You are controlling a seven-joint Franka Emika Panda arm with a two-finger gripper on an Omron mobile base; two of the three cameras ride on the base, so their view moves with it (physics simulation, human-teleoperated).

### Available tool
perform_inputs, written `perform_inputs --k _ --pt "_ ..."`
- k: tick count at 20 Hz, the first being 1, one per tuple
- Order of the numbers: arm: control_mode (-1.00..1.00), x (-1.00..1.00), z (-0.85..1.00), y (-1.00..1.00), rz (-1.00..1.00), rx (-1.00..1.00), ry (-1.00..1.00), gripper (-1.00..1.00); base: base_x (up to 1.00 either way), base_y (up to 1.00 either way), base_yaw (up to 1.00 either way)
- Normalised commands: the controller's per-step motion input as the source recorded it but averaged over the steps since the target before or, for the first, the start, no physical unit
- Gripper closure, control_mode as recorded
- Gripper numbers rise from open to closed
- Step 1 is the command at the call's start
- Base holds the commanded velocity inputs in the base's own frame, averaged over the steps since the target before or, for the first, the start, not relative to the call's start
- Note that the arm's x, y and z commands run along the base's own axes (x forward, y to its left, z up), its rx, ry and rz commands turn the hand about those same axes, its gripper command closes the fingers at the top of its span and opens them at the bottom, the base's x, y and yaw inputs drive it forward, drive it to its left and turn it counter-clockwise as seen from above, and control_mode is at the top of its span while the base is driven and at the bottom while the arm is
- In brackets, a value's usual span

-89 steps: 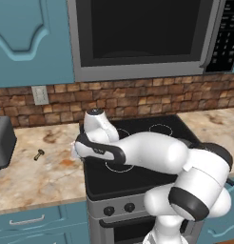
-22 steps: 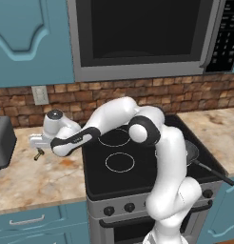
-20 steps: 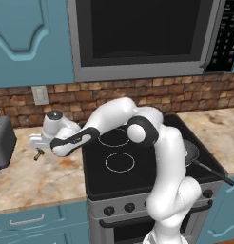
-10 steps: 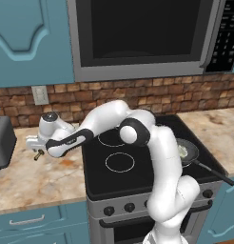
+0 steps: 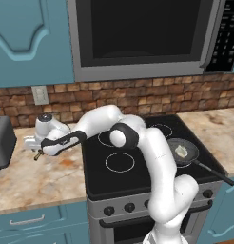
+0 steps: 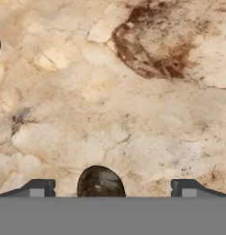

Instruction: Put the garlic and mushroom in the pan. Then turn on the front right burner and set the heat to medium.

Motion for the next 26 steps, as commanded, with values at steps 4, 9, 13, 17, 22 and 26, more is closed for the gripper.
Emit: perform_inputs --k 4,9,13,17,22,26 --pt "-1.0 0.11 0.0 0.2 -0.02 -0.02 0.03 -1.0 0.0 0.0 0.0" --pt "-1.0 -0.1 -0.01 0.08 0.0 -0.02 0.09 -1.0 0.0 0.0 0.0" --pt "-1.0 -0.09 0.0 -0.08 -0.09 0.0 0.02 -1.0 0.0 0.0 0.0" --pt "-1.0 -0.13 -0.02 -0.08 -0.14 0.0 0.0 -1.0 0.0 0.0 0.0" --pt "-1.0 -0.42 -0.1 0.0 -0.11 0.0 0.0 -1.0 0.0 0.0 0.0" --pt "-1.0 -0.12 -0.23 -0.02 -0.11 0.0 0.0 -1.0 0.0 0.0 0.0"
